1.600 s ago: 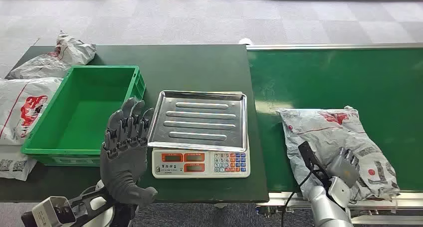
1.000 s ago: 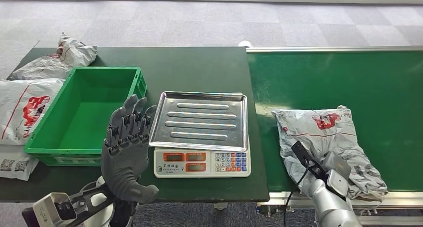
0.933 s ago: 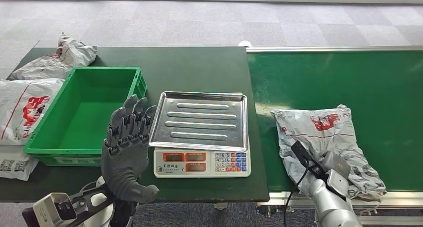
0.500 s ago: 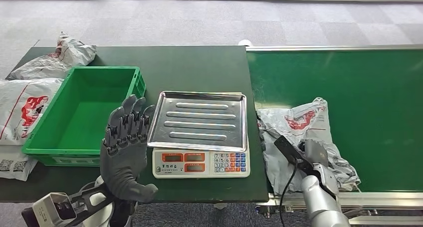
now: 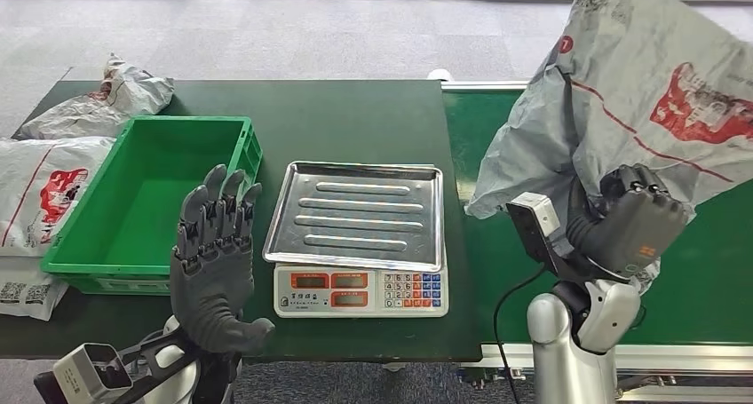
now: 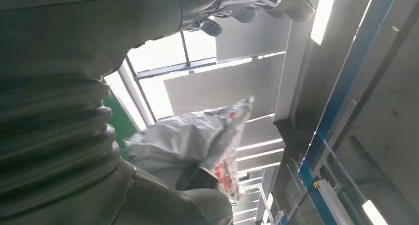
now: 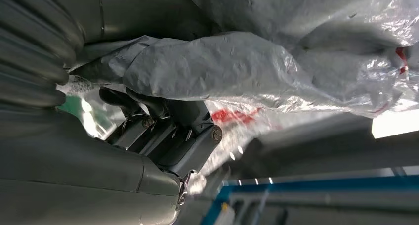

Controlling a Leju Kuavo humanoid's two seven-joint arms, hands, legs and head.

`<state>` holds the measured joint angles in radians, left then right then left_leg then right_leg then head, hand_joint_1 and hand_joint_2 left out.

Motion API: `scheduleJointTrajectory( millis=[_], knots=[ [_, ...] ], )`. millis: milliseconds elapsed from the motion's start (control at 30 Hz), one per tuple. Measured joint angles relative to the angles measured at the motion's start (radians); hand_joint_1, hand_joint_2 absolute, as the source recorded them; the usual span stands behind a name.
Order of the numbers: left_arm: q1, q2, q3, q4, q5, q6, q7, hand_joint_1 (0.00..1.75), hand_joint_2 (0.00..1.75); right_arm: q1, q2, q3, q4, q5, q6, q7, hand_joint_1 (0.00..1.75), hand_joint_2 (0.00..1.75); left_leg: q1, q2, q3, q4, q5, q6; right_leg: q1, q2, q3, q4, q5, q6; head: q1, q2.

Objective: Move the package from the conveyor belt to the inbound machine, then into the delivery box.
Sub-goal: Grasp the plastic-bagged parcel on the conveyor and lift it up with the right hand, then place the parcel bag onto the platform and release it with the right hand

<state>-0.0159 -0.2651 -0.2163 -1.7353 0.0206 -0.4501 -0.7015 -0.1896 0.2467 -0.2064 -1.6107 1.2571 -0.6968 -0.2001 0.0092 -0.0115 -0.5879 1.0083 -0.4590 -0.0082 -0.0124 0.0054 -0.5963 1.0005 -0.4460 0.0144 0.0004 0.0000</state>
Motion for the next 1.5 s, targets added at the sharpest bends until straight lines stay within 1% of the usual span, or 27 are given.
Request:
scheduleJointTrajectory(
  millis=[167,300,400,467,533,667,833,933,967,1000,1067,1100,1133,1267,1367,1500],
  knots=[
    [-0.007,0.000,-0.004,0.007,0.002,-0.001,0.000,0.00,1.75,0.018,0.032,0.011,-0.129,0.031,-0.002,-0.007,1.75,1.75,0.000,0.001,0.000,0.000,0.000,0.000,0.000,0.001,0.000,0.000,0.000,0.000,0.000,0.000],
    [-0.018,-0.001,-0.008,0.015,0.005,-0.011,0.000,0.00,1.75,0.022,0.057,0.020,-0.176,-0.009,0.003,-0.050,1.75,1.75,0.000,0.001,0.000,0.000,0.000,0.000,0.000,0.001,0.000,0.000,0.000,0.000,0.000,0.000],
    [-0.026,-0.005,-0.011,0.021,0.007,-0.032,0.000,0.00,1.75,0.003,0.057,0.072,-0.154,-0.071,0.074,-0.068,1.75,1.75,0.000,0.002,-0.003,0.000,0.000,0.000,0.000,0.002,0.000,0.001,0.000,0.000,0.000,0.000],
    [-0.034,-0.007,-0.014,0.026,0.010,-0.046,0.000,0.00,1.75,-0.036,0.053,0.133,-0.098,-0.096,0.133,-0.073,1.75,1.75,0.000,0.004,-0.002,-0.001,0.000,0.000,0.000,0.002,0.000,0.001,0.001,-0.001,0.000,0.000],
    [-0.048,-0.009,-0.020,0.034,0.015,-0.054,0.000,0.00,1.75,-0.096,0.051,0.212,0.005,-0.101,0.163,-0.067,1.75,1.75,0.000,0.005,-0.001,-0.001,0.001,-0.001,0.001,0.003,-0.001,0.001,0.002,-0.002,0.000,0.000],
    [-0.068,-0.010,-0.037,0.050,0.020,-0.056,0.000,0.00,1.75,-0.204,0.062,0.381,0.232,-0.057,0.153,-0.025,1.75,1.75,0.000,0.004,0.000,0.000,0.004,-0.002,0.002,0.003,-0.002,0.001,0.003,-0.003,0.000,0.000],
    [-0.076,-0.010,-0.043,0.059,0.022,-0.053,0.000,0.00,1.75,-0.281,0.086,0.504,0.415,-0.067,0.181,-0.018,1.75,1.75,0.000,0.004,-0.001,-0.001,0.003,-0.003,0.002,0.003,-0.003,0.002,0.003,-0.004,0.000,0.000],
    [-0.076,-0.009,-0.046,0.060,0.024,-0.049,0.000,0.00,1.75,-0.304,0.104,0.561,0.500,-0.080,0.182,-0.016,1.75,1.75,0.000,0.002,-0.001,-0.001,0.003,-0.003,0.002,0.002,-0.003,0.002,0.002,-0.004,0.000,0.000],
    [-0.076,-0.008,-0.047,0.061,0.024,-0.049,0.000,0.00,1.75,-0.309,0.108,0.573,0.520,-0.086,0.180,-0.017,1.69,1.75,0.000,0.001,-0.002,-0.001,0.003,-0.003,0.002,0.002,-0.003,0.002,0.002,-0.004,0.000,0.000],
    [-0.076,-0.007,-0.047,0.061,0.024,-0.049,0.000,0.00,1.75,-0.312,0.110,0.579,0.536,-0.093,0.177,-0.018,1.25,1.75,0.000,0.001,-0.002,-0.001,0.003,-0.003,0.002,0.002,-0.003,0.002,0.002,-0.004,0.000,0.000],
    [-0.075,-0.004,-0.047,0.062,0.026,-0.048,0.000,0.00,1.75,-0.318,0.111,0.583,0.561,-0.111,0.171,-0.023,0.38,0.87,0.000,0.001,-0.002,-0.001,0.003,-0.003,0.002,0.002,-0.004,0.002,0.002,-0.004,0.000,0.000],
    [-0.074,-0.002,-0.048,0.062,0.027,-0.047,0.000,0.00,1.75,-0.321,0.112,0.585,0.573,-0.119,0.166,-0.024,0.00,0.44,0.000,0.001,-0.002,0.000,0.003,-0.003,0.001,0.002,-0.004,0.002,0.002,-0.004,0.000,0.000],
    [-0.073,0.000,-0.048,0.063,0.028,-0.044,0.000,0.00,1.75,-0.323,0.111,0.585,0.586,-0.125,0.159,-0.024,0.00,0.00,0.000,0.001,-0.002,0.000,0.003,-0.003,0.001,0.002,-0.004,0.002,0.002,-0.004,0.000,0.000],
    [-0.066,0.007,-0.049,0.069,0.027,-0.026,0.000,0.00,1.75,-0.326,0.111,0.587,0.628,-0.123,0.100,-0.003,0.00,0.00,0.000,0.001,-0.002,0.000,0.003,-0.003,0.001,0.002,-0.004,0.002,0.002,-0.004,0.000,0.000],
    [-0.059,0.010,-0.049,0.074,0.022,-0.017,0.000,0.00,1.75,-0.326,0.109,0.587,0.643,-0.095,0.051,0.024,0.00,0.00,0.000,0.002,-0.002,0.000,0.003,-0.003,0.001,0.002,-0.004,0.002,0.002,-0.004,0.000,0.000],
    [-0.054,0.012,-0.049,0.078,0.017,-0.015,0.000,0.00,1.75,-0.326,0.107,0.587,0.651,-0.063,0.028,0.051,0.00,0.00,0.000,0.002,-0.002,0.000,0.003,-0.003,0.002,0.002,-0.004,0.002,0.002,-0.004,0.000,0.000]
  ],
)
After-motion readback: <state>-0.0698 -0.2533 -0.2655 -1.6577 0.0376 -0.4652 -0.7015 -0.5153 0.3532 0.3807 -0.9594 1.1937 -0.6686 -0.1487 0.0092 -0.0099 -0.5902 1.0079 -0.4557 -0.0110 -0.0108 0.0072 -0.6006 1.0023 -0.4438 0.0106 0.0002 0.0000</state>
